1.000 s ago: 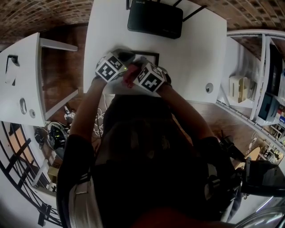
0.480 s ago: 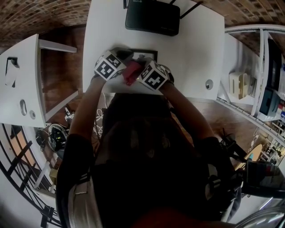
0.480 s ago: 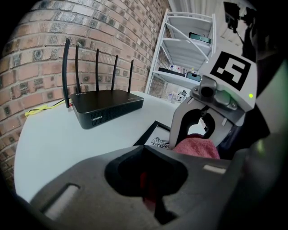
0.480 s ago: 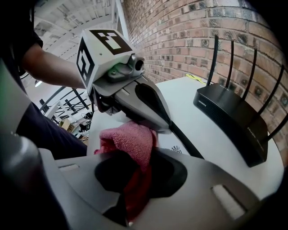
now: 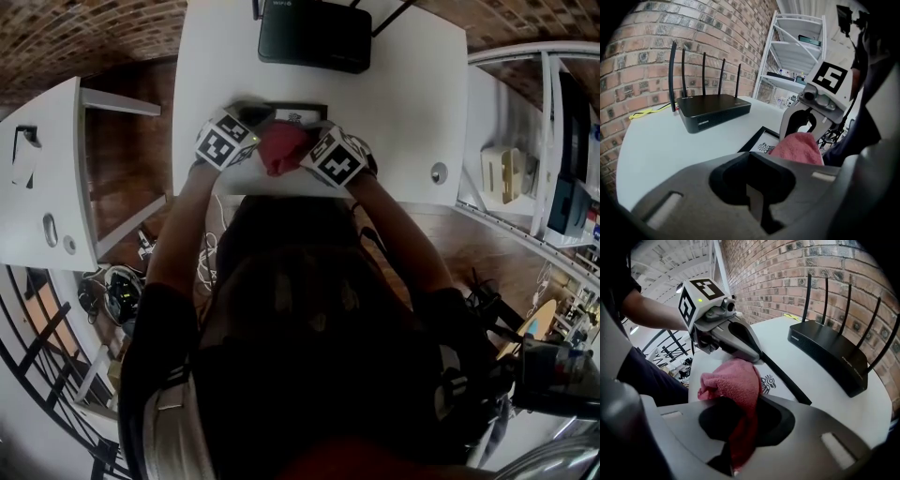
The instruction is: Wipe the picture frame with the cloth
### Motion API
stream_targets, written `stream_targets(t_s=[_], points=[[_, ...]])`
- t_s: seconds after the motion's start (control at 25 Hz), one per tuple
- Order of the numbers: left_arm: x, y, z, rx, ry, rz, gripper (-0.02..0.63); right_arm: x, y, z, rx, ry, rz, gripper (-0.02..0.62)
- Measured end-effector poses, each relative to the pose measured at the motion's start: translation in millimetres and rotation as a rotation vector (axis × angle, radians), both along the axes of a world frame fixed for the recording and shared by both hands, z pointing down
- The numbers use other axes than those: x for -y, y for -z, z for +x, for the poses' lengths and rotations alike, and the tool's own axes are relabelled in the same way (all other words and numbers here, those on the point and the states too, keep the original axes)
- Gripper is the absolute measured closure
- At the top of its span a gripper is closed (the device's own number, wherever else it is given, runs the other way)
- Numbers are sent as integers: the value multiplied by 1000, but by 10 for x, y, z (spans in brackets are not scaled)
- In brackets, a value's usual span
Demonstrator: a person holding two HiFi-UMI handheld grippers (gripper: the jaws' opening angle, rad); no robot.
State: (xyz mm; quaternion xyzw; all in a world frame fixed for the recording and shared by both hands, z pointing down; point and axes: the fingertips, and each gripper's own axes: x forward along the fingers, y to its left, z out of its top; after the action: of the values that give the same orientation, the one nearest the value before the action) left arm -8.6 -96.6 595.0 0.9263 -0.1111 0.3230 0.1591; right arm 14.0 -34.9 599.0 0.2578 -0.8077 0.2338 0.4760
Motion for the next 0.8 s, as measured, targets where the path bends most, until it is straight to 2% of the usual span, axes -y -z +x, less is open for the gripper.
stream_targets(t_s=[0.32,0.8], points=[[-8,-3,0,-2,5,7,604,-51,1,198,-21,-36,14,525],[-9,-1,3,-2,17,12,604,-132,28,290,-52,-10,25,523]])
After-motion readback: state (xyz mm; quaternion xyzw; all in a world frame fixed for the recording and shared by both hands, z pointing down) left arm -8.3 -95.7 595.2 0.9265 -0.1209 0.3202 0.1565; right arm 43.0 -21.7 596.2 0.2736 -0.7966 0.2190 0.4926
